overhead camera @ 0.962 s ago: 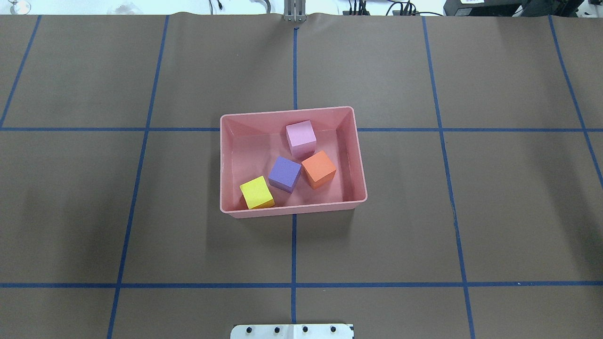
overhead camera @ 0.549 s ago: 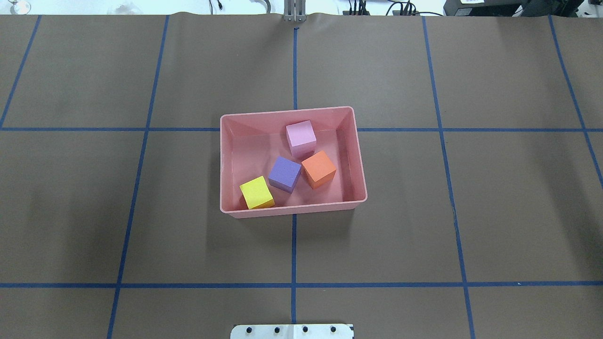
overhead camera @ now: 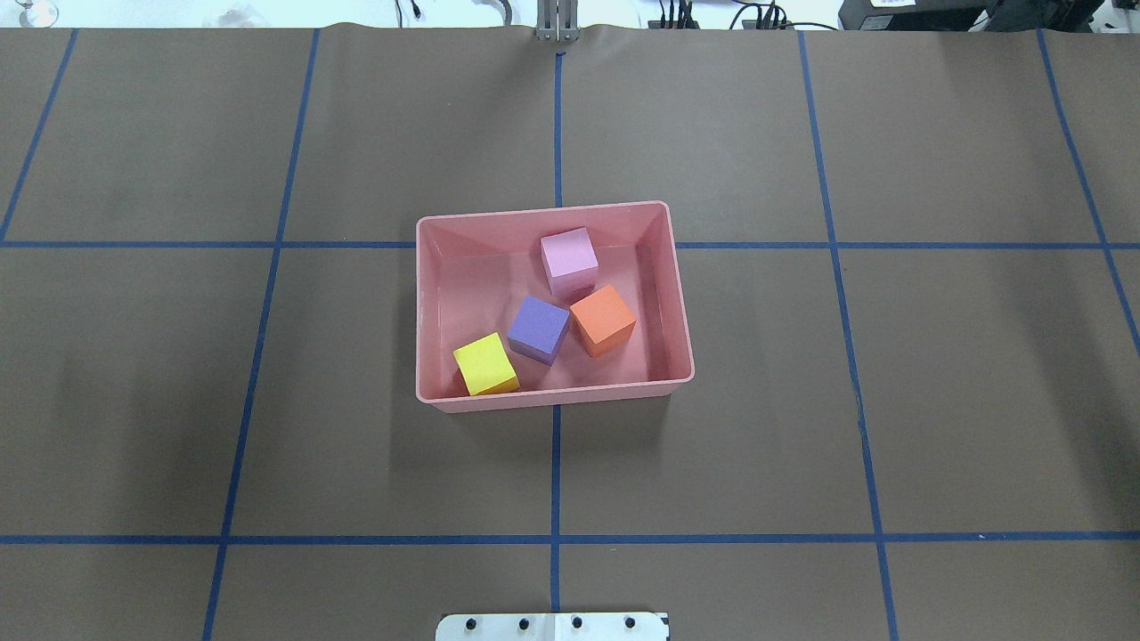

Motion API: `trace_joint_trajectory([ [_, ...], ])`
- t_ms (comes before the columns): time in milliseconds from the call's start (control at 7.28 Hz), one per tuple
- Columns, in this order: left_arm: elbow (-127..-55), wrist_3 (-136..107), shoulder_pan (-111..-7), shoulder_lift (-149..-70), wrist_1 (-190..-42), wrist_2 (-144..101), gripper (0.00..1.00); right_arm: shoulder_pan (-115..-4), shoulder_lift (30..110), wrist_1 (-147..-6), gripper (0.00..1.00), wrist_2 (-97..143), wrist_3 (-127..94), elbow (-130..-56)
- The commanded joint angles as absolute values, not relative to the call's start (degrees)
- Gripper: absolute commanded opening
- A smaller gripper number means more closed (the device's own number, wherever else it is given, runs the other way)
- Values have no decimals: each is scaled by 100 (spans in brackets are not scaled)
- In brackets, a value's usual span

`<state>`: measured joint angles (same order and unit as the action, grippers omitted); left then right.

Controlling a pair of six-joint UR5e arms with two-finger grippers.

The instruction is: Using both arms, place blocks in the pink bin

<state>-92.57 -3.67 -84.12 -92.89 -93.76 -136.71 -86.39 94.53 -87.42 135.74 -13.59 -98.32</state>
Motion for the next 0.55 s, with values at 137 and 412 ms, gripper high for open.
trace_joint_trajectory([
  [137, -9325, -352, -8446, -9281, -9413, -13658, 100, -8640, 9475, -8745, 100, 13666, -1354, -9817],
  [412, -9395, -378, -8455, -9281, -9439, -13685, 100, -8640, 9370, -8728, 100, 13658, -1354, -9668],
])
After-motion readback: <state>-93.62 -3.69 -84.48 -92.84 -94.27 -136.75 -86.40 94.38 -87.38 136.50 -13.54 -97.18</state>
